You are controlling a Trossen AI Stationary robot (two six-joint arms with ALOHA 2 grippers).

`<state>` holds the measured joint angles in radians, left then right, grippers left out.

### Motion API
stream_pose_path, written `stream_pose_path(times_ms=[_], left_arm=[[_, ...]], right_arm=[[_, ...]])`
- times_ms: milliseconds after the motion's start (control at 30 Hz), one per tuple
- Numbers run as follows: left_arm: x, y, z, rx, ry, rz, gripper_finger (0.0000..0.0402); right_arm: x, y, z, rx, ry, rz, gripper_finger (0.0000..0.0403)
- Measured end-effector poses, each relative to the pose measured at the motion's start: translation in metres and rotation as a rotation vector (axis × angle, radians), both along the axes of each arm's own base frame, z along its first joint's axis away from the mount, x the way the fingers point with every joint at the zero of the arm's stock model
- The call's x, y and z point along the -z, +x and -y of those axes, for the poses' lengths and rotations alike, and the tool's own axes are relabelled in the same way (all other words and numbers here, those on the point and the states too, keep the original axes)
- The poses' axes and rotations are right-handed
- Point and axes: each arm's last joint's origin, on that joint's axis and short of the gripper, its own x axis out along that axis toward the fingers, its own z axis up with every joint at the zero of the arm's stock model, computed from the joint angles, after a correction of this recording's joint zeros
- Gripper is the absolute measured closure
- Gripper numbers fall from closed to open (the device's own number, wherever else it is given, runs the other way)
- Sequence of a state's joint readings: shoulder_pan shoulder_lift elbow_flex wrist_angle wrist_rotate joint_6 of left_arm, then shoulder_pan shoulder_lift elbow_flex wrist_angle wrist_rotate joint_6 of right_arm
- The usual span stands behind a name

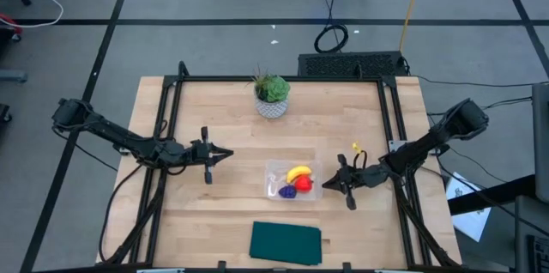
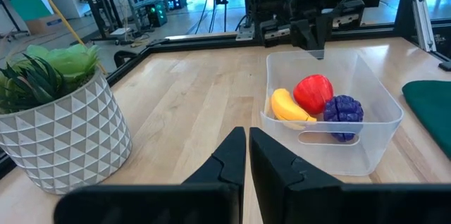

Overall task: Pick and placing Produce into tupperware
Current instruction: Adjust the transparent bin, then return to Home Position

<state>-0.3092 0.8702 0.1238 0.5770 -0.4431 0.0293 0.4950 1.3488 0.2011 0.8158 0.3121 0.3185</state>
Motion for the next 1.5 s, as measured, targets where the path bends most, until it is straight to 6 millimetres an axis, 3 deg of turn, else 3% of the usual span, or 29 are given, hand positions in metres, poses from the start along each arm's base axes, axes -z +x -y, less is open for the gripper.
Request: stream_pose_path(times_ms=[167, 700, 1500], left_arm=[[0.0, 0.0, 0.0, -0.001, -0.006, 0.0, 0.0376], [0.0, 0.0, 0.0, -0.001, -0.009, 0.002, 0.0376], [0.0, 0.0, 0.0, 0.001, 0.02, -0.001, 0.0376]], right_arm=[[0.01, 0.002, -0.001, 0.009, -0.021, -0.033, 0.0403], [0.006, -0.003, 0.003, 0.062, -0.085, -0.052, 0.0403], [-0.036, -0.023, 0.015, 0.029, -0.185, 0.084, 0.0403]])
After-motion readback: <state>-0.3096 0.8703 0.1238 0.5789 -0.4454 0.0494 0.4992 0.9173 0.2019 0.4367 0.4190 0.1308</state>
